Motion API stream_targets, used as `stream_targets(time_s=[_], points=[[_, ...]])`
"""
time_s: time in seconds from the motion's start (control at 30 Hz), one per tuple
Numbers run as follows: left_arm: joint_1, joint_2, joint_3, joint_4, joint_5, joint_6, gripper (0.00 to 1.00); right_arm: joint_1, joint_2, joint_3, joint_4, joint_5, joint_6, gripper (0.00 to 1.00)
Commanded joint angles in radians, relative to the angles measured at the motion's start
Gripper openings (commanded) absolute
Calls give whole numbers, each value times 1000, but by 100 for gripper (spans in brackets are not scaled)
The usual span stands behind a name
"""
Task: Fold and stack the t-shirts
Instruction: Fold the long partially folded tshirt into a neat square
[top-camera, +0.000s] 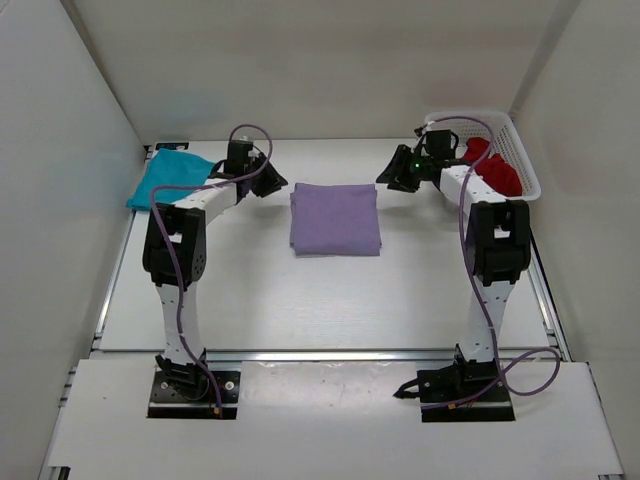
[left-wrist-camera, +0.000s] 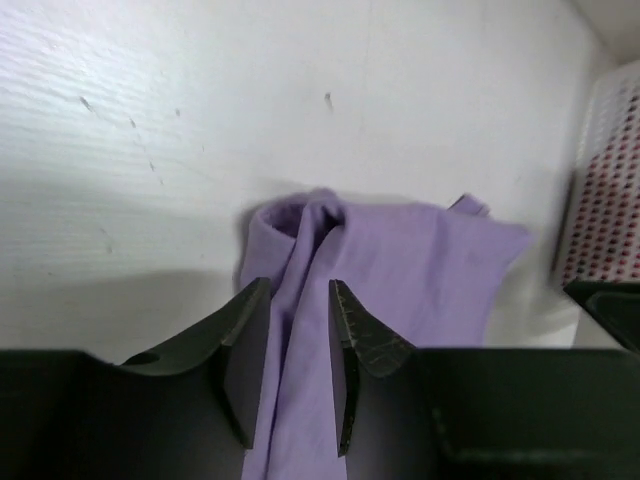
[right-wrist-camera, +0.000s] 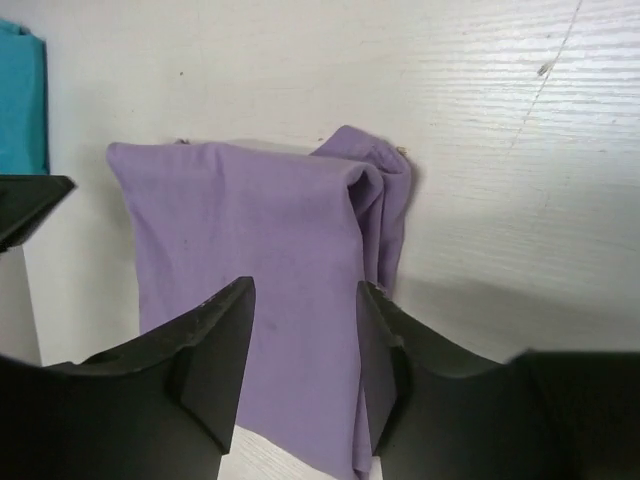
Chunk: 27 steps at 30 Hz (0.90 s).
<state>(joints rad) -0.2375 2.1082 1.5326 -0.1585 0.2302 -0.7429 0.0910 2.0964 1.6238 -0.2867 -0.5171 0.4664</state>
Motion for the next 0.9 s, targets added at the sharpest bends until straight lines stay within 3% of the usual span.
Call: stream_targets(time_s=[0.0, 0.03, 0.13, 0.2, 0.3, 0.47, 0.67, 0.87], points=[[4, -166, -17, 100, -2, -7, 39, 38, -108, 15, -8, 81, -23, 44], [-23, -181, -46, 102, -3, 3, 38, 53, -145, -8, 15, 104, -18, 43], [-106, -232, -170, 148, 3, 13, 38, 114, -219, -198, 147, 78, 23, 17], [-138, -241, -250, 195, -12, 13, 38, 154, -233, -327, 208, 63, 54, 7], [-174, -199, -356, 232, 6, 10, 36, 177, -207, -416, 245, 52, 54, 0], [-160, -221, -581, 362, 43, -61, 33, 179, -199, -591, 349, 51, 74, 0], [-164, -378, -843, 485, 63, -102, 34, 193, -246, -682, 371, 38, 57, 0], [-169, -604, -947, 470, 51, -92, 37, 214, -429, -739, 348, 20, 45, 0]])
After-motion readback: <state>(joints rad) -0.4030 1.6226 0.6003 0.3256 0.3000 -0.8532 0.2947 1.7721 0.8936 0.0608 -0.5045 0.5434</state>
